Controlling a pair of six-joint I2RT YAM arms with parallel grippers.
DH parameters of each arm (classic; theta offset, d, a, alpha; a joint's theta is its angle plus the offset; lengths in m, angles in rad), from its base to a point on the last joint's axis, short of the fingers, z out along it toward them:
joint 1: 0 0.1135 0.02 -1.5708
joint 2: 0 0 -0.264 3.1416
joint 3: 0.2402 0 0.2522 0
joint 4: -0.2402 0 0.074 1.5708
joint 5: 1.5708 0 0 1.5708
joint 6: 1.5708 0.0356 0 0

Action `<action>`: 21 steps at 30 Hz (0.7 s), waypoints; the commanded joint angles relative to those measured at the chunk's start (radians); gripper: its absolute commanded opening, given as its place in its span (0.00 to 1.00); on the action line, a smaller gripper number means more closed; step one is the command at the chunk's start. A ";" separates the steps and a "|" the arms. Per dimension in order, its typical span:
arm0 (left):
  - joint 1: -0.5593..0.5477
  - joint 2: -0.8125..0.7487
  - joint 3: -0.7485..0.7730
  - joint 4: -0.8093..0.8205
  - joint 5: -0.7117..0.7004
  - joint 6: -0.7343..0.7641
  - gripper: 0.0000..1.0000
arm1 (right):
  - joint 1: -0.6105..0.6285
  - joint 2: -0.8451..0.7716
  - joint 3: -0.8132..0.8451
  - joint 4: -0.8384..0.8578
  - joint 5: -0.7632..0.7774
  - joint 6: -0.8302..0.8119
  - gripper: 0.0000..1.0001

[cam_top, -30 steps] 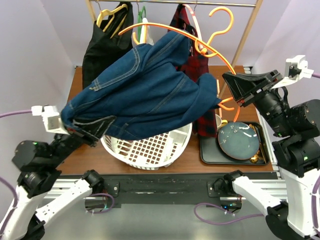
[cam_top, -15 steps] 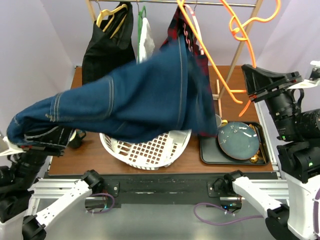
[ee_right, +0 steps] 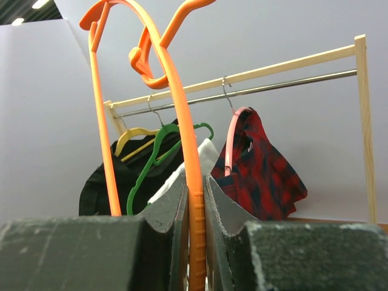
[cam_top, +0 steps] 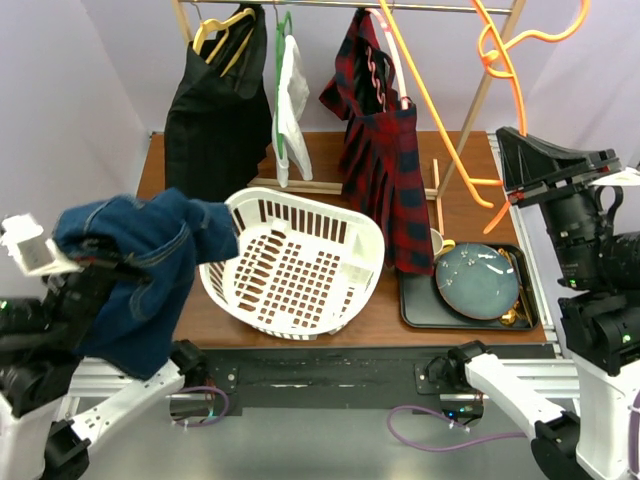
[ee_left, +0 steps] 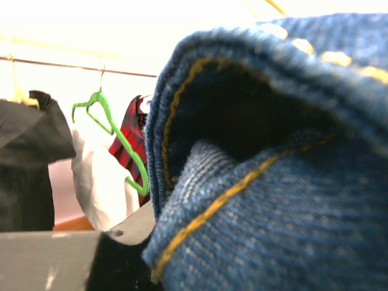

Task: Remove the skirt from the hanger

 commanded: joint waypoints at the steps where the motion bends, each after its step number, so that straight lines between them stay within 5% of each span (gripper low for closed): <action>1: 0.003 0.120 0.063 0.166 0.031 0.061 0.00 | -0.003 -0.025 0.001 0.067 0.015 0.002 0.00; 10: 0.003 0.250 0.070 0.258 0.057 0.085 0.00 | -0.003 -0.037 -0.011 0.056 0.027 -0.007 0.00; 21: 0.003 0.267 -0.260 0.295 -0.192 0.132 0.00 | -0.003 -0.045 -0.046 0.062 0.021 -0.009 0.00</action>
